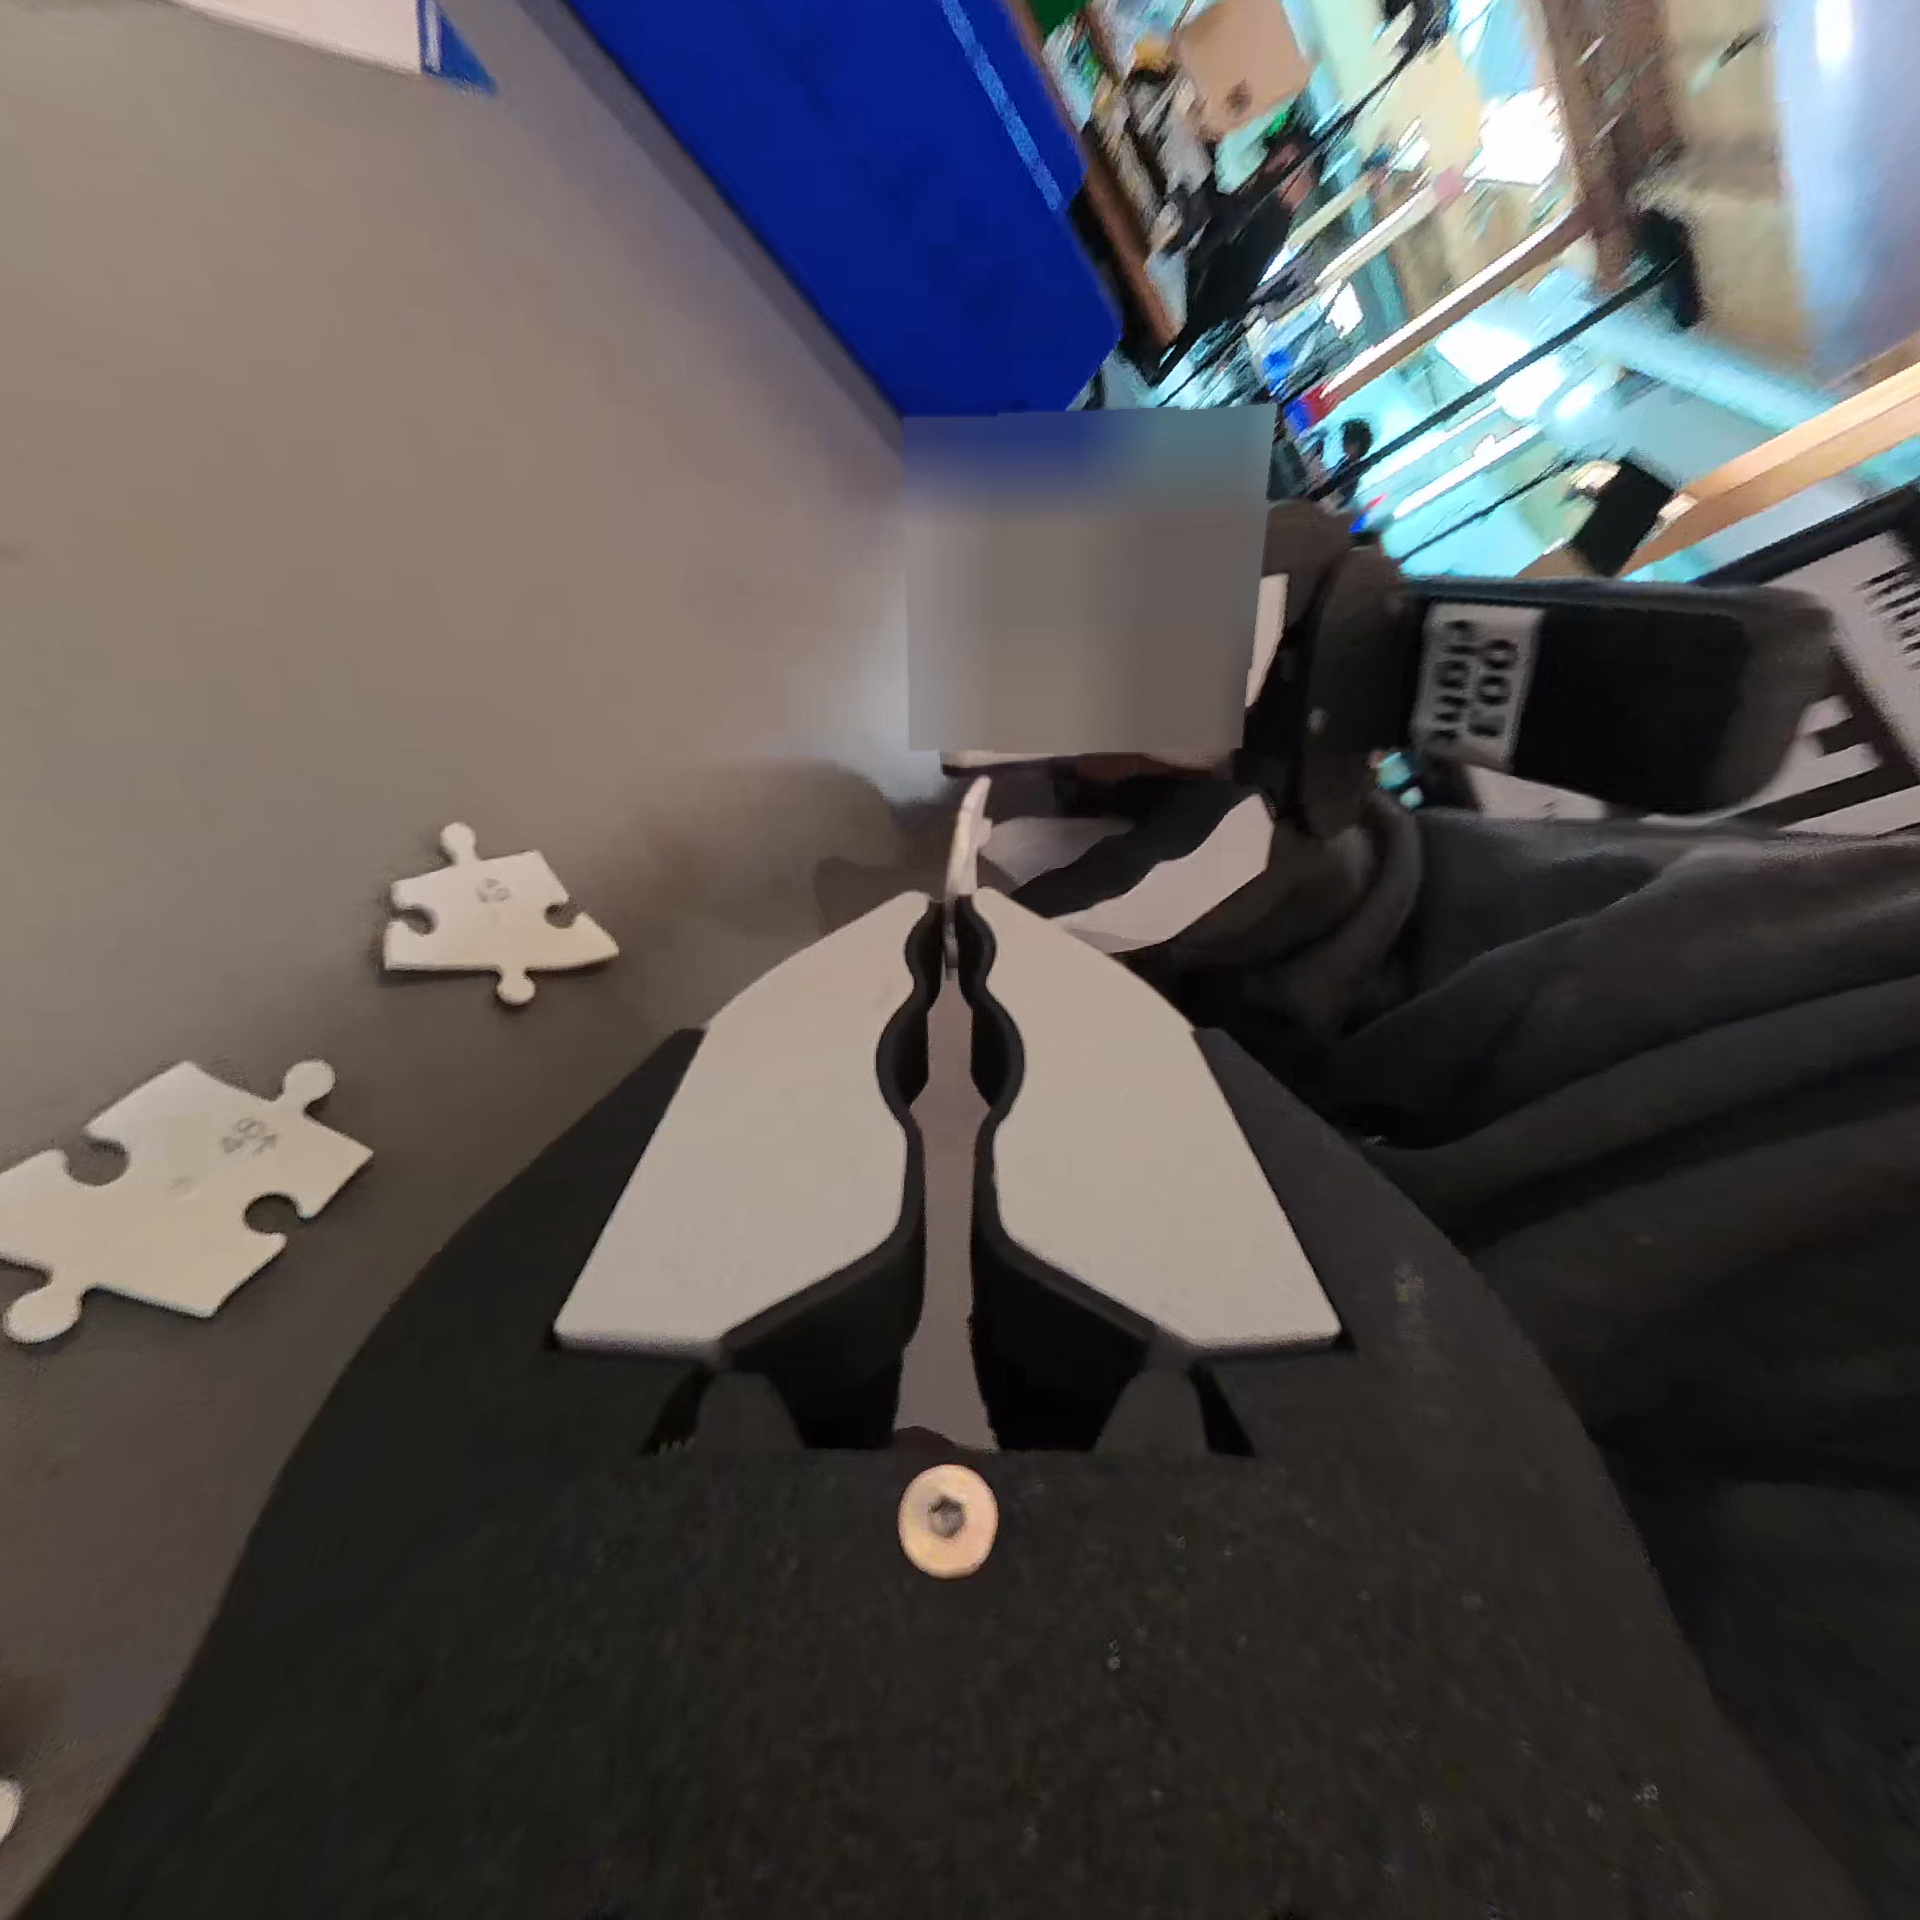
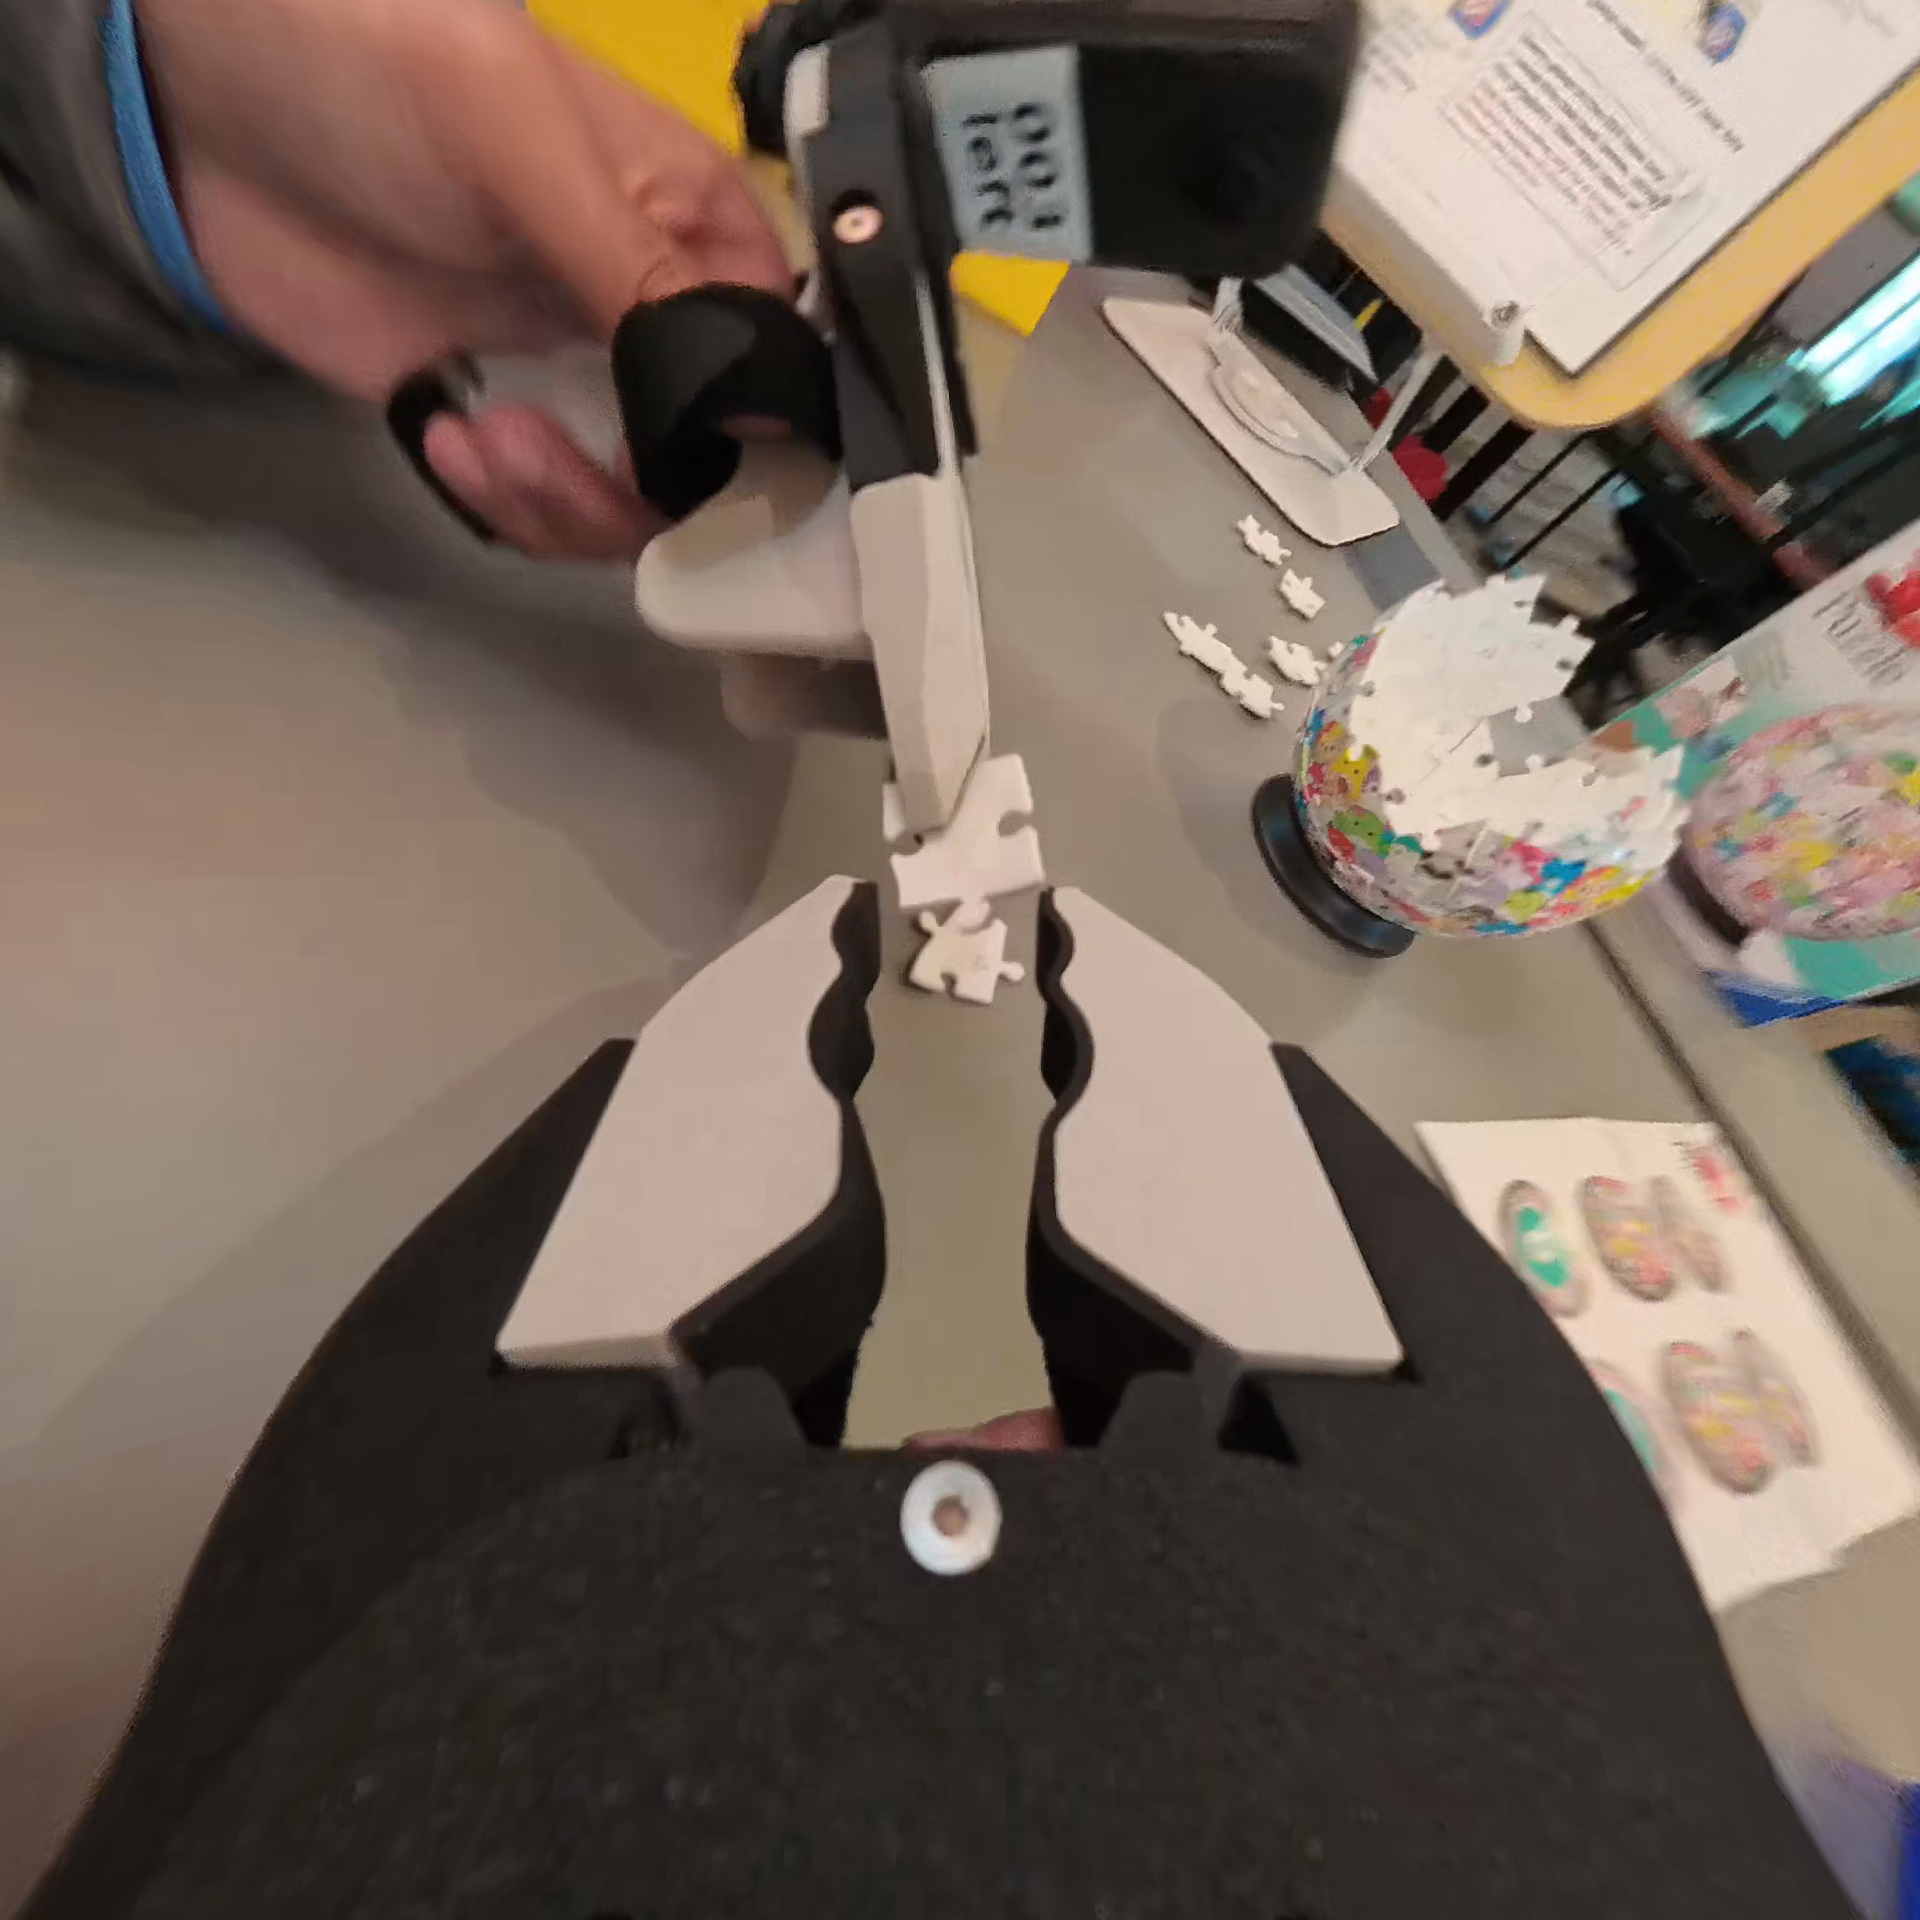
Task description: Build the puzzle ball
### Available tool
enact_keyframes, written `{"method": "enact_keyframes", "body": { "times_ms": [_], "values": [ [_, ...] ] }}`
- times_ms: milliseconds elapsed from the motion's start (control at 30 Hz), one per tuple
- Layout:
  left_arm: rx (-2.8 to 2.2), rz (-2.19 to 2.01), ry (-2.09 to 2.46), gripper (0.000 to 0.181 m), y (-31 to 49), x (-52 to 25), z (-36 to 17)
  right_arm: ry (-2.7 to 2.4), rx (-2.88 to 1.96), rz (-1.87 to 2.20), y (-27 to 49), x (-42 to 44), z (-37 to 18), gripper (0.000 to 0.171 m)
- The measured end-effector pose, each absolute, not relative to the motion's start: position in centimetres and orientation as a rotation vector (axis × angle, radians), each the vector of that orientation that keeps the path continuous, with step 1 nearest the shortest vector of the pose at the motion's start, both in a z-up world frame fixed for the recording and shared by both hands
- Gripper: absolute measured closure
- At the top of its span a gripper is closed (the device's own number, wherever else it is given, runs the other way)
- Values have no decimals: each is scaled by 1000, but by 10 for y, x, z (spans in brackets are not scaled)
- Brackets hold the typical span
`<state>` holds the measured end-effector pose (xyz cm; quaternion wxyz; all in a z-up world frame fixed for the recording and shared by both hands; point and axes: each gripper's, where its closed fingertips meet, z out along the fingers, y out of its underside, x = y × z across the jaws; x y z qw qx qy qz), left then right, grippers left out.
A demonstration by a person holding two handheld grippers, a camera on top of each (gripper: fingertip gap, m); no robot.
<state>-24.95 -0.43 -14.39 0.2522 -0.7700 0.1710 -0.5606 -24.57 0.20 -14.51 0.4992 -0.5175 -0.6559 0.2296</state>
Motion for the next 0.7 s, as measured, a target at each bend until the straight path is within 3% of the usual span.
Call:
{"method": "enact_keyframes", "body": {
  "times_ms": [167,267,367,700],
  "values": [
    [-1911,-1630,363,180,4,-262,-116,-1310,-1545,1129,4,-250,-126,148],
    [-1903,-1587,404,180,4,-261,-115,-1150,-1589,1449,0,-251,-110,161],
    [-1895,-1555,433,180,3,-257,-113,-1123,-1587,1517,1,-249,-111,171],
    [-1928,-1446,471,179,6,-255,-120,-1116,-1582,1503,1,-250,-111,168]
  ]
}}
